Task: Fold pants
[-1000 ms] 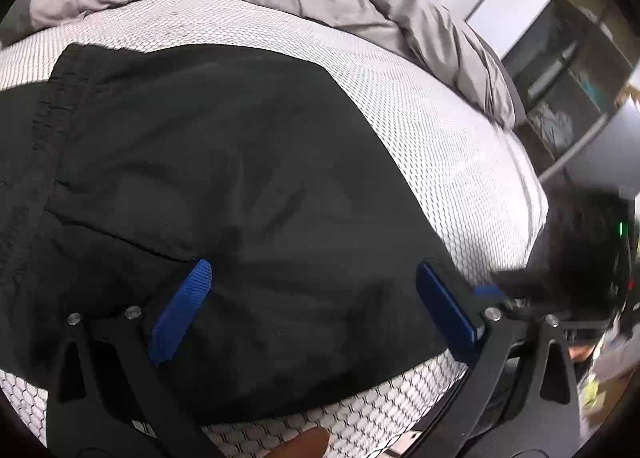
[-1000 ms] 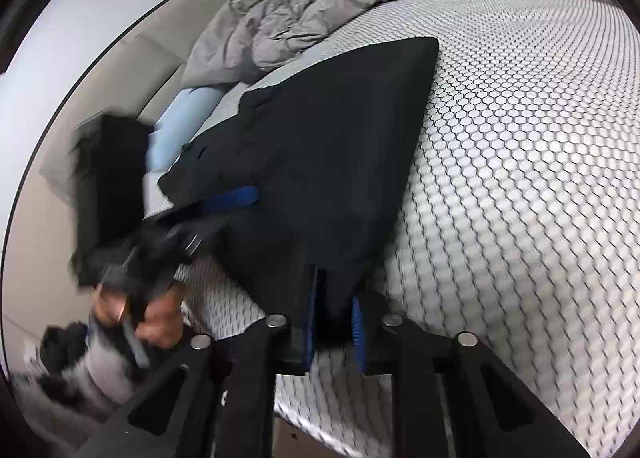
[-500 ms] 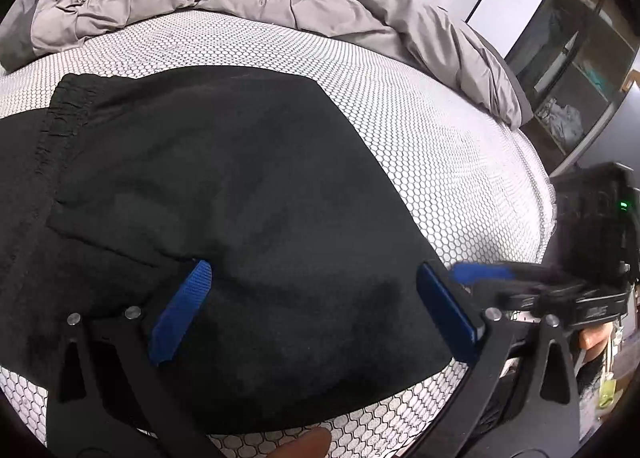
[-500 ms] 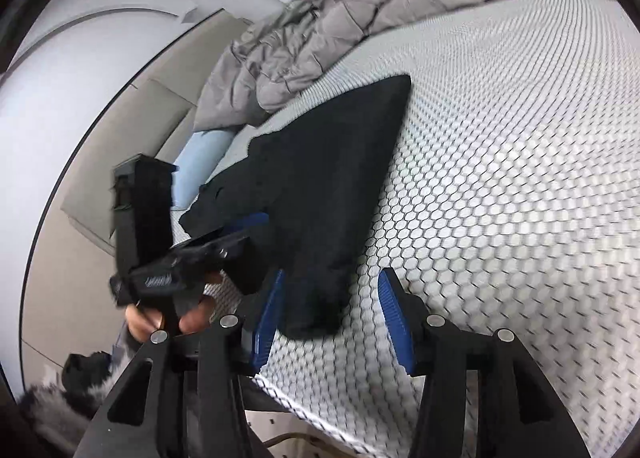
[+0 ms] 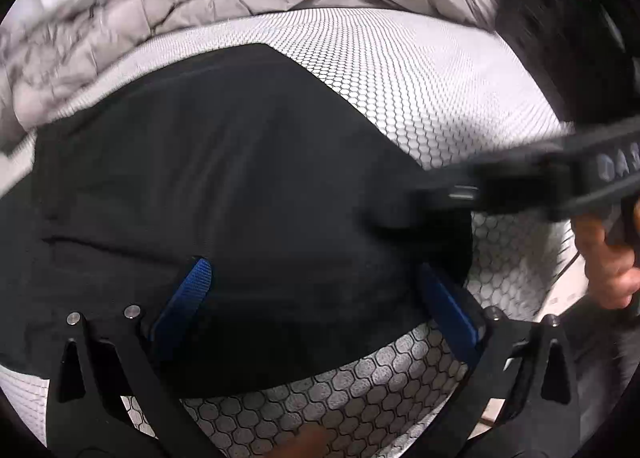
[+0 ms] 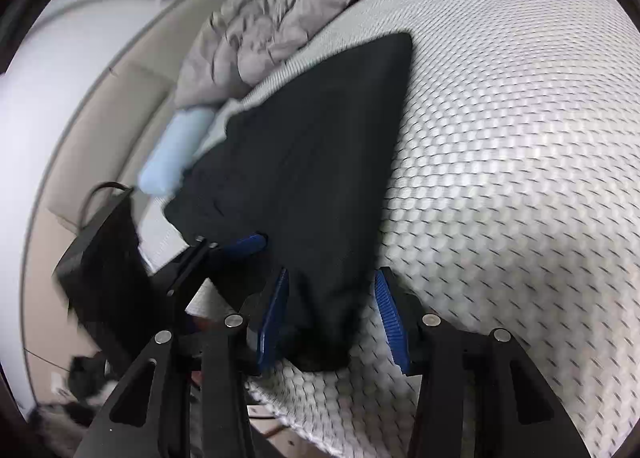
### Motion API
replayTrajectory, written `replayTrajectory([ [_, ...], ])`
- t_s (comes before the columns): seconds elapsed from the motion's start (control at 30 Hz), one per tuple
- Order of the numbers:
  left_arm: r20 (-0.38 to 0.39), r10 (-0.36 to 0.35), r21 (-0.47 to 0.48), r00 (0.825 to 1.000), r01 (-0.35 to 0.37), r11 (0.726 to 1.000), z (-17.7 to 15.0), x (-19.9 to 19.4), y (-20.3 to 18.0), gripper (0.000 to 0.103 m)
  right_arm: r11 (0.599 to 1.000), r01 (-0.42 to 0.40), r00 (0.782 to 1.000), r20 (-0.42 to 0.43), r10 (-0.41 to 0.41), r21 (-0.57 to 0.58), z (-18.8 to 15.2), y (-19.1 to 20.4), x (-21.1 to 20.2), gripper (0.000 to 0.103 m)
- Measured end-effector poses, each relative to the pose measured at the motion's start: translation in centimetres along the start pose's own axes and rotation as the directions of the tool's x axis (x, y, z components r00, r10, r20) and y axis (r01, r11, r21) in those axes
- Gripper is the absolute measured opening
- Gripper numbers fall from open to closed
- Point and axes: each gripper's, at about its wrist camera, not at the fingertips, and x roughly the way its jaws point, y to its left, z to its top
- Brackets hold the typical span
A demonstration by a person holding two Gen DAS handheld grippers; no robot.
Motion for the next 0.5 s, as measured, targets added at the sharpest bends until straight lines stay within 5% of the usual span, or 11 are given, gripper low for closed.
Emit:
replayTrajectory([
  [0.2, -0.028, -0.031, -0.045, 0.999, 0.03, 0.999, 0.0, 0.4, 0.6, 0.102, 0.998, 0.064, 0.997, -0.038, -0.065, -0.02, 4.6, 0.0, 4.0, 0.026],
  [0.5, -0.03, -0.084, -0.045, 0.996, 0.083, 0.996, 0.4, 1.0, 2.0, 0.103, 0.992, 0.121, 0.992, -0.033, -0.12, 0.035, 15.4, -2.3, 7.6, 0.024],
])
